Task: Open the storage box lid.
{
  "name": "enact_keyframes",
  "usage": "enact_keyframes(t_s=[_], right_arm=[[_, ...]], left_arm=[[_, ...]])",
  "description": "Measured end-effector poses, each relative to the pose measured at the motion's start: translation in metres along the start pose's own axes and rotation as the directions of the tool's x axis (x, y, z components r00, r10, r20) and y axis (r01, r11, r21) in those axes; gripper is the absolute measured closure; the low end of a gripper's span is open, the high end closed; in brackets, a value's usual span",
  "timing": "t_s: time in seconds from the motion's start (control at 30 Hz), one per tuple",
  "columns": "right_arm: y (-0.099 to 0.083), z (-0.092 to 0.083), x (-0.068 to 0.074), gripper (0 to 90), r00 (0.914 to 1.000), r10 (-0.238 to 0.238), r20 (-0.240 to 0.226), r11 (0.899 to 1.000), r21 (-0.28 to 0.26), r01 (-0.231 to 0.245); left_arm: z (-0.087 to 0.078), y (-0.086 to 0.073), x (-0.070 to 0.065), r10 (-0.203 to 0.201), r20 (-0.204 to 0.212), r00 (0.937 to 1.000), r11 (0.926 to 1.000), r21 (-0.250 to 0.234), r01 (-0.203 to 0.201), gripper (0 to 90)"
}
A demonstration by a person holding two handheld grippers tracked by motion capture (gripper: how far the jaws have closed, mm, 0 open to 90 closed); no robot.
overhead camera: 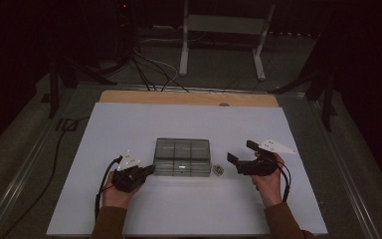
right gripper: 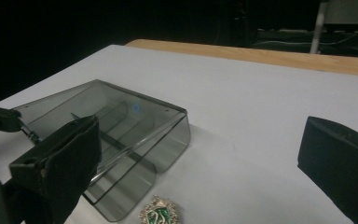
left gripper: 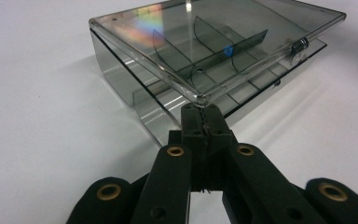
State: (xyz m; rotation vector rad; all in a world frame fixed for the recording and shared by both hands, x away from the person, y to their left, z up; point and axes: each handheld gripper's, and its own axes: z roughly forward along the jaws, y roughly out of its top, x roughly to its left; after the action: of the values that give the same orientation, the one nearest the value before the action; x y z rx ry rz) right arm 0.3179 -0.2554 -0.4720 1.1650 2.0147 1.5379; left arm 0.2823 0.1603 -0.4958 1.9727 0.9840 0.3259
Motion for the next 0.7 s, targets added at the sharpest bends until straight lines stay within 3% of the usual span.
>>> enact_keyframes(t_s=[0.4,0.7], right_arm=[[0.005,0.003,0.011,0.0,0.9982,-0.053,-0.028,0.999,0.001,0.053],[0.011,0.005,0.014,0.0,0.9973,-0.067,-0.029,0.998,-0.010,0.067]], left_arm=[[0.009,0.007,-0.003,0.012,-0.012,0.9999,0.9999,-0.006,-0.013,90.0],[0.018,0.015,-0.004,0.012,-0.007,0.9999,0.9998,-0.016,-0.012,90.0]])
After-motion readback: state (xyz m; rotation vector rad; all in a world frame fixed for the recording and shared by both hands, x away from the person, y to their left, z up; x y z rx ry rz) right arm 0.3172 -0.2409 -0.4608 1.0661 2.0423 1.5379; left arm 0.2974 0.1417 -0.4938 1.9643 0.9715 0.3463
